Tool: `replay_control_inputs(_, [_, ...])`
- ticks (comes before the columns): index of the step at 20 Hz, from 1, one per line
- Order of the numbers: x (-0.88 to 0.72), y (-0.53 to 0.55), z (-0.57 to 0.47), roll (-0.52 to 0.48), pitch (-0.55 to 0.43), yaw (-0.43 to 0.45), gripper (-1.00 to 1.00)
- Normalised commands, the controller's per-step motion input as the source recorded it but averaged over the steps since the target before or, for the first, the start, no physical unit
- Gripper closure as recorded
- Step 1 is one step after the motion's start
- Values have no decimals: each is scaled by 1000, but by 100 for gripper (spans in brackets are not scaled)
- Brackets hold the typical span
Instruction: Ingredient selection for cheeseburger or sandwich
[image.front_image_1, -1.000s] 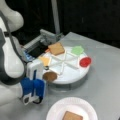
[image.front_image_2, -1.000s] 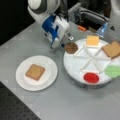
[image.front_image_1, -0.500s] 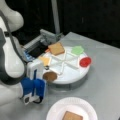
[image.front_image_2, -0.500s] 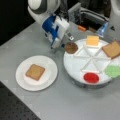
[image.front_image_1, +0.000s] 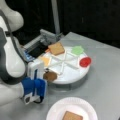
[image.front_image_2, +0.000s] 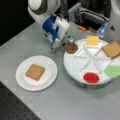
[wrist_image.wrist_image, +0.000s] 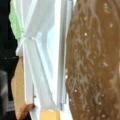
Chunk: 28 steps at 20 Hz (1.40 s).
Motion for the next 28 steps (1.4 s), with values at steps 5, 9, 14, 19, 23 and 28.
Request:
replay_control_inputs(5, [186,-78,-88,102,-74,-19,100])
replay_control_inputs(9, [210,-97,-82,97,-64,-10,100])
replay_control_inputs(14, [231,-126,-61,92,-47,1,100])
replay_control_inputs(19, [228,-184,45,100,13,17,100])
replay_control_inputs(23, [183,-251,263,135,114,48,100])
replay_control_inputs(28, [140,-200,308,86,184,81,100])
